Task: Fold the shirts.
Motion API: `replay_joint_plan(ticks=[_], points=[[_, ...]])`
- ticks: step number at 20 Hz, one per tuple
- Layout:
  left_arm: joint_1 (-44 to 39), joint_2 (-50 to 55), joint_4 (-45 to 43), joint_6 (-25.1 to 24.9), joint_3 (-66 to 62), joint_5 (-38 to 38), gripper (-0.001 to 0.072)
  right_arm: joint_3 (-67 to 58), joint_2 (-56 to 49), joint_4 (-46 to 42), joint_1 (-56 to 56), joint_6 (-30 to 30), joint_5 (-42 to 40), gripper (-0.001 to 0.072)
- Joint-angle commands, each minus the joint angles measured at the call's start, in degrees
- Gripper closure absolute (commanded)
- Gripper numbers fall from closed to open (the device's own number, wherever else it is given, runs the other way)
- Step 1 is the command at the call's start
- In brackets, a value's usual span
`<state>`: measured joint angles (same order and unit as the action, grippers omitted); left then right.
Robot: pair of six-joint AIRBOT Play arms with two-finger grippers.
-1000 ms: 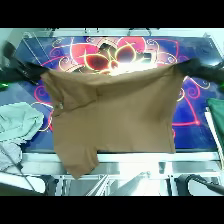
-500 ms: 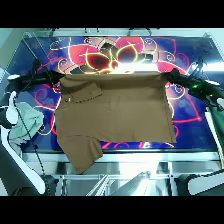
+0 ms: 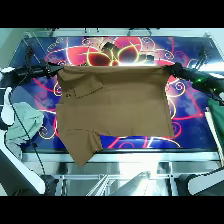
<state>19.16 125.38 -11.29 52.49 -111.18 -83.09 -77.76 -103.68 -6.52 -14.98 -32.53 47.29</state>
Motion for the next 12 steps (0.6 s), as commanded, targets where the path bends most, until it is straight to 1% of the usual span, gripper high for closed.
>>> replay_joint_plan(ticks=[1, 3, 5, 7, 10, 12], points=[[-0.1, -2.1, -5.6, -4.5, 3.4, -0.9, 0.0689, 0.1, -1.6, -8.4, -0.2, -3.5, 1.1, 0.0696], [-0.4, -2.1, -7.3, -4.4, 4.5, -4.1, 0.069, 0.6, -3.2, -9.7, -0.2, -4.2, 2.3, 0.0696], [-0.4, -2.1, -7.7, -4.4, 5.0, -8.3, 0.0691, 0.6, -4.2, -11.0, -0.4, -4.4, 5.8, 0.0696], [-0.4, -2.1, -10.9, -1.8, 5.0, -11.6, 0.0691, 0.6, -4.0, -13.6, -1.2, -5.4, 10.1, 0.0696], [-0.4, -2.1, -16.3, 0.8, 5.0, -15.3, 0.0695, 0.6, -4.0, -13.9, -4.0, -5.5, 18.2, 0.0696], [-0.4, -2.1, -18.4, 2.2, 5.0, -16.4, 0.0697, 0.6, -4.1, -14.1, -5.8, -5.8, 20.3, 0.0695]])
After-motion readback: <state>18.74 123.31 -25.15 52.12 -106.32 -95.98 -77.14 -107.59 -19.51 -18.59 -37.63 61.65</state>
